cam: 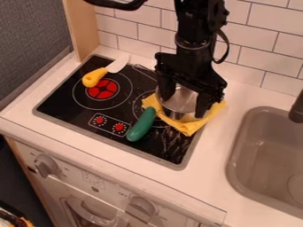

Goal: Pot the green object in the middle of the left and right burner

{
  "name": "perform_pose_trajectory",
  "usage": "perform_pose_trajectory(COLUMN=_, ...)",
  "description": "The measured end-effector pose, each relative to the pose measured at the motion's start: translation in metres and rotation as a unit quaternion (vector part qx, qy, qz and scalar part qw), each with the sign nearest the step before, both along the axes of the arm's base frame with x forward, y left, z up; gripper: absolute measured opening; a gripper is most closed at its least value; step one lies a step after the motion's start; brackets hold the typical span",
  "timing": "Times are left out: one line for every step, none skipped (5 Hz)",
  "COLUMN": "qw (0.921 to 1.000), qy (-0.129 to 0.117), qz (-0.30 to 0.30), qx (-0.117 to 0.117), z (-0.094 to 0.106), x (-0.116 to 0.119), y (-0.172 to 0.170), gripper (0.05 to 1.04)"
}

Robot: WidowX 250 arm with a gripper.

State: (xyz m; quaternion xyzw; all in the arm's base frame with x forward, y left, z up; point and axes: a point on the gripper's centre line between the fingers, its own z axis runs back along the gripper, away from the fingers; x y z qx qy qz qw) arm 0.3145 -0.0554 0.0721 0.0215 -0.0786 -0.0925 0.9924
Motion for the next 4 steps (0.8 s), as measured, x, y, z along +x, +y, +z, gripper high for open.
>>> perform_pose_trajectory(qw=0.9999, qy=0.016, qz=-0.001, qx=0.002, z=-0.010, x=-0.004, y=0.000, gripper=1.001)
perform_pose_trajectory(qw=0.9987, qy=0.035, qz=0.038, qx=0.000, z=-0.018, x=-0.012, y=0.031, gripper=1.001)
perform_pose_trajectory(qw=0.9976, qy=0.042, qz=0.054, qx=0.010, z=-0.021, x=-0.020, y=0.056, gripper=1.001)
perform_pose_trajectory(qw=0.9960, qy=0.047, qz=0.071, qx=0.027, z=-0.026, x=-0.026, y=0.078, gripper=1.001)
